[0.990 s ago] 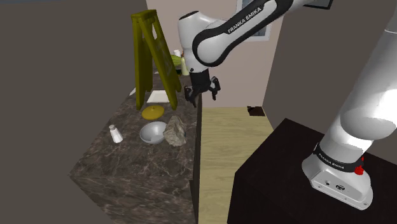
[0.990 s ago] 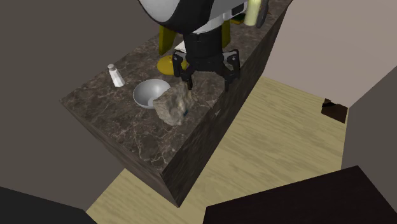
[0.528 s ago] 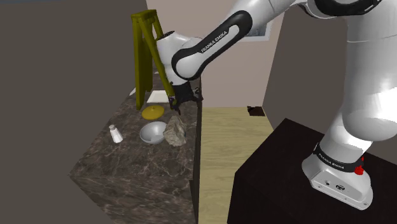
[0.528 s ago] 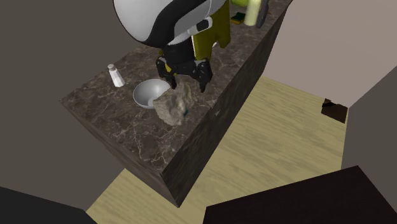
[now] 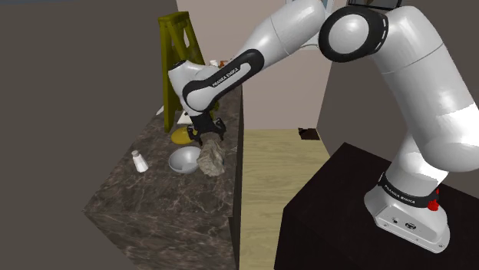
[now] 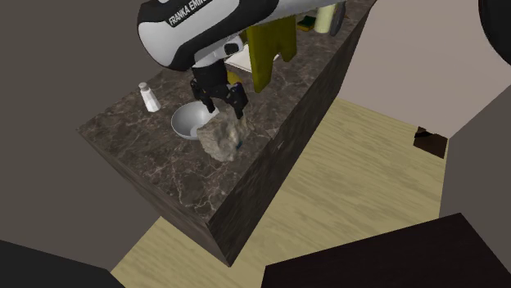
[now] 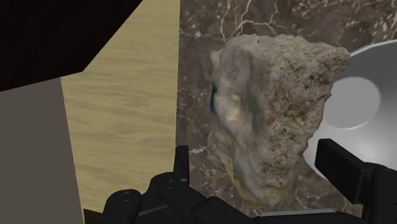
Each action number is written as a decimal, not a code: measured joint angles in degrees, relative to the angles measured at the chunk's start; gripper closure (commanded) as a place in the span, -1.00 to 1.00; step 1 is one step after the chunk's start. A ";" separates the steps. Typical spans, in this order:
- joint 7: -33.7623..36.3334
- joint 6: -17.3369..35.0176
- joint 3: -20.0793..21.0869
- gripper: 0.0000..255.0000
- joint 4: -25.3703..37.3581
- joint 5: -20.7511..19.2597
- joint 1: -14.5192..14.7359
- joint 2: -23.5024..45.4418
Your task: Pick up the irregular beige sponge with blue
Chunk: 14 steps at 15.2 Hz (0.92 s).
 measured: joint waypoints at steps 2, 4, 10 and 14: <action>1.20 -1.98 -1.03 -1.00 6.63 -0.29 1.44 4.92; 1.79 -1.92 -1.50 -1.00 8.64 -0.52 1.97 7.13; 2.30 0.07 -2.11 -1.00 9.84 -1.11 2.44 10.37; 2.41 0.31 -2.18 1.00 10.08 -1.20 2.55 10.79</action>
